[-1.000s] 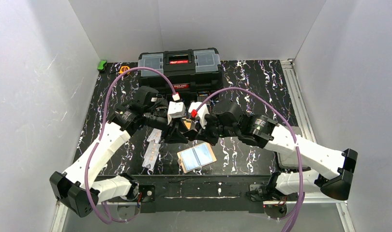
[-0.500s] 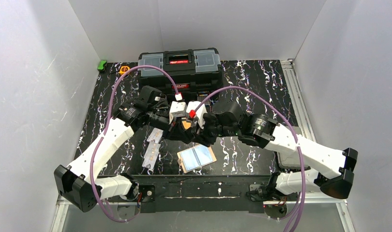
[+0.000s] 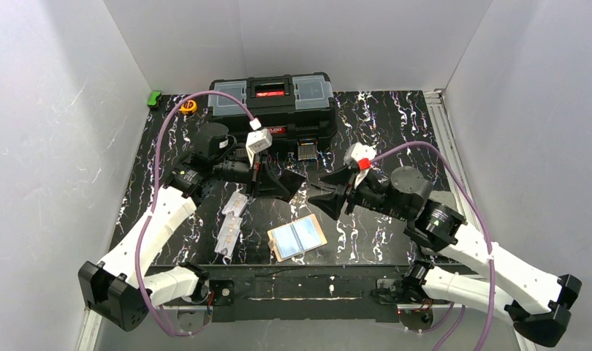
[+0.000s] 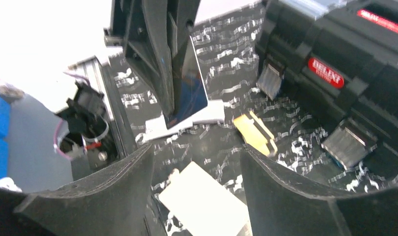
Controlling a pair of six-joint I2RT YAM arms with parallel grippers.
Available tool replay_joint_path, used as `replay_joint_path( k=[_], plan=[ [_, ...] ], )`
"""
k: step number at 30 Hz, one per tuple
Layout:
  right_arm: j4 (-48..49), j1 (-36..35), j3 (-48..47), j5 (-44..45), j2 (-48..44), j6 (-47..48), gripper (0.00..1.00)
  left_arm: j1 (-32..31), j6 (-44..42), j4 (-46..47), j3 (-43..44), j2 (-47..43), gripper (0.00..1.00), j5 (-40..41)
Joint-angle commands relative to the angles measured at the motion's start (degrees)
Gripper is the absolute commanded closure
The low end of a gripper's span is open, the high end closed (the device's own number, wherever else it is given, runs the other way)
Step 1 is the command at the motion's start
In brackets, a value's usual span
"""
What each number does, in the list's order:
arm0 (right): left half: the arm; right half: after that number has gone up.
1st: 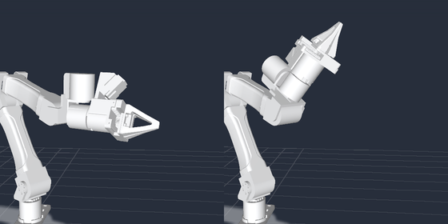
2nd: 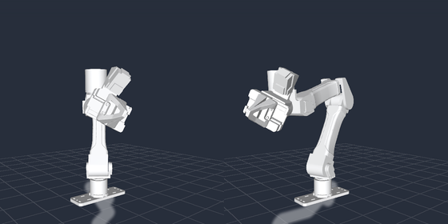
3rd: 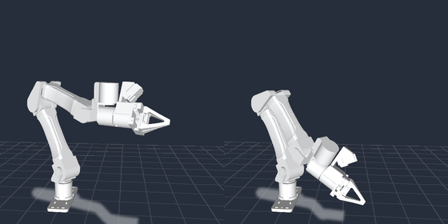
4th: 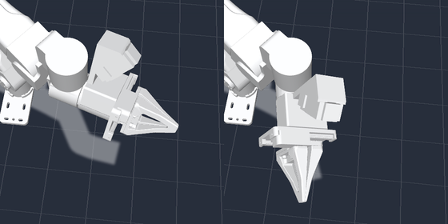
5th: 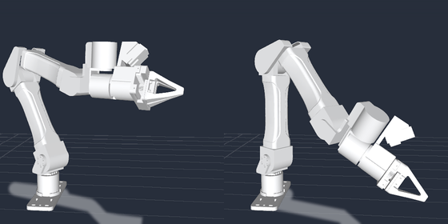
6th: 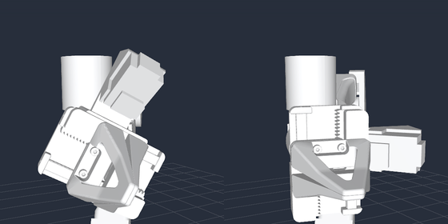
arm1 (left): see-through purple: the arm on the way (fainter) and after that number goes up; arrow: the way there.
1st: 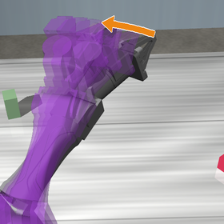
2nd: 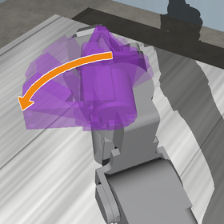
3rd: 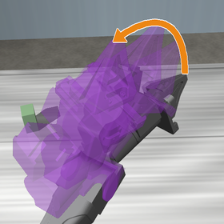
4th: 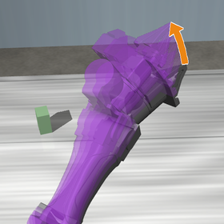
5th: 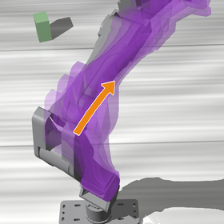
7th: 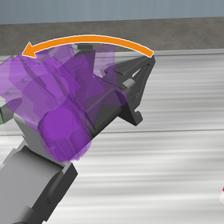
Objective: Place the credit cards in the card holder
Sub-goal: Pick up the credit card from the center of the board.
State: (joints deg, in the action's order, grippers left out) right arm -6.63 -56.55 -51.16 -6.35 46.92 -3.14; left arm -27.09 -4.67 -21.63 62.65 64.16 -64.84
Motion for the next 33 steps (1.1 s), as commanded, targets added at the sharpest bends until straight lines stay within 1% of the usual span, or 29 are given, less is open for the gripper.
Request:
replay_joint_path(
  k=[1, 4, 7, 14, 19, 21, 24, 27, 29, 30, 31, 33],
  plan=[
    [16.1, 5.2, -0.4, -12.3, 1.7, -9.3, 0.28, 1.0, 18.8, 18.1, -1.3, -1.8, 1.0, -4.0],
    [22.0, 6.8, -0.5, -16.0, 4.0, -12.9, 0.29, 1.5, 24.1, 23.7, -2.4, -2.0, 1.0, -3.9],
    [28.8, 8.0, 0.1, -18.1, 6.1, -16.6, 0.29, 2.0, 26.3, 26.2, -3.0, -2.3, 1.0, -3.9],
    [37.0, 10.3, -0.7, -22.3, 10.5, -23.0, 0.33, 2.1, 24.6, 25.6, -3.0, -3.6, 1.0, -3.9],
    [40.0, 10.5, -2.1, -23.7, 14.1, -26.1, 0.42, 2.2, 24.3, 25.9, -3.0, -4.0, 1.0, -3.6],
    [41.6, 10.5, -2.0, -24.2, 14.8, -27.3, 0.48, 2.2, 23.7, 25.6, -3.1, -4.3, 1.0, -3.3],
    [43.3, 10.5, -2.0, -24.4, 15.5, -28.5, 0.61, 2.2, 23.0, 25.0, -2.8, -4.6, 1.0, -3.2],
    [44.1, 10.5, -1.9, -23.9, 15.7, -29.0, 0.83, 2.1, 22.9, 24.9, -2.9, -4.6, 1.0, -3.2],
    [44.8, 10.5, -1.7, -23.6, 15.6, -29.2, 0.95, 2.2, 22.8, 24.9, -2.9, -4.6, 1.0, -3.1],
    [45.1, 10.5, -1.6, -23.4, 15.5, -29.2, 0.99, 2.2, 22.6, 24.7, -2.8, -4.5, 1.0, -3.0],
    [45.1, 10.5, -1.7, -23.2, 15.5, -29.3, 0.99, 2.1, 22.3, 24.2, -2.7, -4.4, 1.0, -2.7],
    [44.8, 10.7, -1.7, -23.3, 15.4, -29.0, 0.99, 2.2, 22.0, 22.2, -1.8, -3.6, 0.91, -1.6]
  ],
)
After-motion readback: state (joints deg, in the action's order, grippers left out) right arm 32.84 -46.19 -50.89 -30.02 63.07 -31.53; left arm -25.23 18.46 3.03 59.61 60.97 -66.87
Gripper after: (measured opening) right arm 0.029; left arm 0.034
